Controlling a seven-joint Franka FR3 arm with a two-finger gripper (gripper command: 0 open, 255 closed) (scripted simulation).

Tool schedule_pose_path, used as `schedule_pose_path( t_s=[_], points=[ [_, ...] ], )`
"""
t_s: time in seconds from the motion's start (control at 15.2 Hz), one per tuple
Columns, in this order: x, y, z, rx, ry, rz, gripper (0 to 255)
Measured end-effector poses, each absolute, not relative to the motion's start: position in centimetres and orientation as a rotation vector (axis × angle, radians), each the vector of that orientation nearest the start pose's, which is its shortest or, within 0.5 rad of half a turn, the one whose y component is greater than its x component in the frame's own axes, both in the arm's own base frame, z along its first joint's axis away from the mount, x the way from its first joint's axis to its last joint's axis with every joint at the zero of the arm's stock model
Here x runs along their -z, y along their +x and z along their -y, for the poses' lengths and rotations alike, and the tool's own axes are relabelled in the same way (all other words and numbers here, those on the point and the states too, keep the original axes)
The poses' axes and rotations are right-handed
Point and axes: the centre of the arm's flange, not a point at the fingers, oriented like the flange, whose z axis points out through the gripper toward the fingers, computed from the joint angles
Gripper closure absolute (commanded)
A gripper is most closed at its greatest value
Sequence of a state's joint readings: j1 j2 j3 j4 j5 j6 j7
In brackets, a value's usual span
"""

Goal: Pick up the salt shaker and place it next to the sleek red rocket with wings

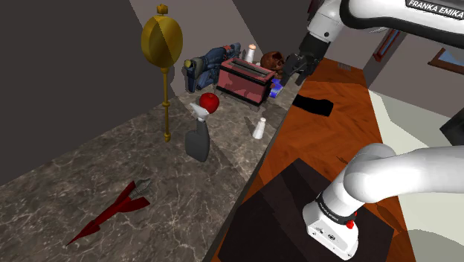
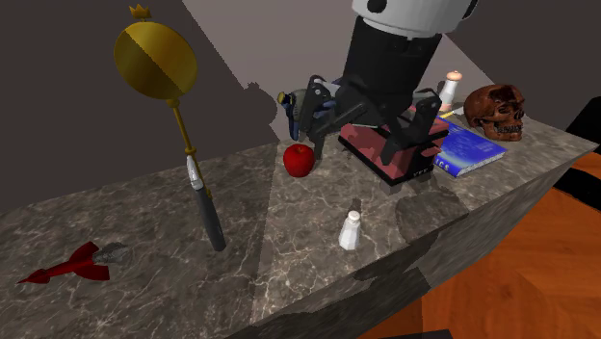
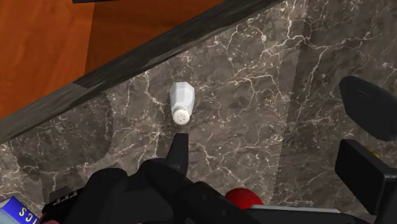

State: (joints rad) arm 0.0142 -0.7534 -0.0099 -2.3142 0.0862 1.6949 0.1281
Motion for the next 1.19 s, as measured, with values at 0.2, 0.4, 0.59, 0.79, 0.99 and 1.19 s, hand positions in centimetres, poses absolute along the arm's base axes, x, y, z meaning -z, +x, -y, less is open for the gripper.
schedule_pose_path(
  t_s=[0.2, 0.4, 0.59, 0.79, 0.99, 1.19],
  points=[
    [-59.8, 33.4, -0.4, 0.182, -3.03, -0.194, 0],
    [-56.9, 35.6, 0.7, 0.155, -3.035, -0.2, 0],
    [-53.2, 37.2, 1.9, 0.127, -3.04, -0.206, 0],
    [-49.9, 39.0, 2.6, 0.101, -3.045, -0.211, 0],
    [-46.3, 40.6, 3.9, 0.073, -3.05, -0.218, 0],
    [-42.6, 41.8, 4.9, 0.045, -3.054, -0.223, 0]
  ],
)
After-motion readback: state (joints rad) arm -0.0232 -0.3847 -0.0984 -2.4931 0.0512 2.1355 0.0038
